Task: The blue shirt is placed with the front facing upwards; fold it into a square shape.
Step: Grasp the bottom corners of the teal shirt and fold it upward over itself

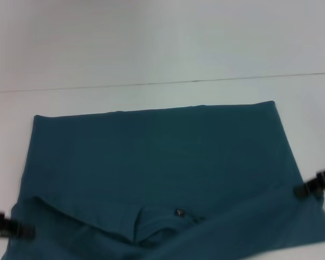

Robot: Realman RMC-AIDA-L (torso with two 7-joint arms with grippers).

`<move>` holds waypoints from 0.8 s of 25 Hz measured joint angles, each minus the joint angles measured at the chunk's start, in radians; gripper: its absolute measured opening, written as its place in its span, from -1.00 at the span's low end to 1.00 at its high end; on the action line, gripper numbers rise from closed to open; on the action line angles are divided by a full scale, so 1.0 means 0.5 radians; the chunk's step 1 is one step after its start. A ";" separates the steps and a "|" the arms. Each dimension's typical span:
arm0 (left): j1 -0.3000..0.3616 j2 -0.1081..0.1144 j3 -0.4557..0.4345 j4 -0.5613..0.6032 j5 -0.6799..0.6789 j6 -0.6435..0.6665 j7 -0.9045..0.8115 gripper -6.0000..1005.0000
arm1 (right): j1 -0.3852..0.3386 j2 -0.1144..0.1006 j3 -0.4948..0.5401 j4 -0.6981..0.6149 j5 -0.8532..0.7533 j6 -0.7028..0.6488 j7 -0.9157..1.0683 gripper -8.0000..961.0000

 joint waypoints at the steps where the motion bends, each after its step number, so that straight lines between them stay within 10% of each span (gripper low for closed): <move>1: -0.033 0.012 0.001 -0.025 0.000 -0.055 -0.032 -0.92 | 0.007 -0.005 0.037 0.009 0.001 0.068 0.029 -0.91; 9: -0.240 0.045 0.056 -0.146 0.026 -0.542 -0.258 -0.92 | 0.098 -0.047 0.132 0.135 0.048 0.445 0.159 -0.91; 20: -0.362 0.020 0.206 -0.222 0.020 -0.984 -0.425 -0.92 | 0.275 0.007 0.077 0.227 0.040 0.898 0.311 -0.91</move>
